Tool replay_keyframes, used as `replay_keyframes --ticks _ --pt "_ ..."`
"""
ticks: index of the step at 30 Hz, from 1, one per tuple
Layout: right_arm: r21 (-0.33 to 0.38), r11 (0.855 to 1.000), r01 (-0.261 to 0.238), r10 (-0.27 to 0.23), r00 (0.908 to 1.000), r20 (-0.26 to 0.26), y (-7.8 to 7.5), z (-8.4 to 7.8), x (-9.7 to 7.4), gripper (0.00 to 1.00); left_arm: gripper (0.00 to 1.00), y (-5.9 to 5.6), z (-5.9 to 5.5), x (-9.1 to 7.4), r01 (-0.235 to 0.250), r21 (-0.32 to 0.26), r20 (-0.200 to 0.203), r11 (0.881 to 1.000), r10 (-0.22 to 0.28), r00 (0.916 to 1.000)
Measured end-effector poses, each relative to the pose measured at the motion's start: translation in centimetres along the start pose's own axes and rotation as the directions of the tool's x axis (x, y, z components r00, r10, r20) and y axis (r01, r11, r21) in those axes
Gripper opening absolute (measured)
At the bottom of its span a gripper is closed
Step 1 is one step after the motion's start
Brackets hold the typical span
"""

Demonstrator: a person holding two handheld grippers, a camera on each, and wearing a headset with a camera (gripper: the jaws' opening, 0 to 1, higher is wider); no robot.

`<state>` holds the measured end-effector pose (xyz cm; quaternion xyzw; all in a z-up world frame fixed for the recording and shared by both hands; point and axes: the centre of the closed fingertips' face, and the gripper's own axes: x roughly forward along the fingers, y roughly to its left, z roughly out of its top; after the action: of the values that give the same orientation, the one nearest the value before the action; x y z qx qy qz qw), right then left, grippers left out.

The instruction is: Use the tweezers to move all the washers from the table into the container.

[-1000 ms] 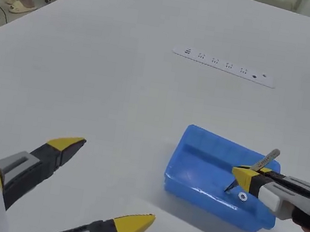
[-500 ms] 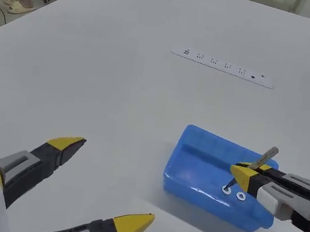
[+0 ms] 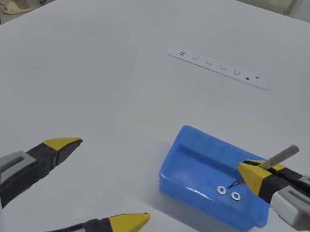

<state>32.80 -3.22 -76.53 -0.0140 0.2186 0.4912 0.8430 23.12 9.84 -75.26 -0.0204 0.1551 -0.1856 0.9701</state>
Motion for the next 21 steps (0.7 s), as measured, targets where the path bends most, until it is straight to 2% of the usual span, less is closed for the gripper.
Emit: replay_keyframes --ticks 5,9,14,21 --pt "-0.003 1.0 -0.02 0.02 0.9998 0.003 1.2 0.4 -0.8 0.04 0.79 -0.1 0.0 0.0 0.003 0.002 -0.004 1.0 -0.003 1.0" --pt "0.02 0.999 -0.043 0.043 0.9991 0.004 2.1 0.2 -1.2 0.04 0.79 -0.1 0.0 -0.1 0.003 0.004 -0.004 1.0 -0.003 1.0" --pt "0.047 0.997 -0.059 0.059 0.9982 -0.012 2.8 -0.6 -1.4 0.04 0.79 -0.1 0.0 -0.1 0.002 0.004 -0.005 1.0 -0.002 1.0" --pt "0.106 0.991 -0.084 0.09 0.9949 -0.045 3.6 -2.7 -1.2 0.04 0.79 -0.1 0.0 -0.1 0.002 0.002 -0.004 1.0 -0.002 1.0"
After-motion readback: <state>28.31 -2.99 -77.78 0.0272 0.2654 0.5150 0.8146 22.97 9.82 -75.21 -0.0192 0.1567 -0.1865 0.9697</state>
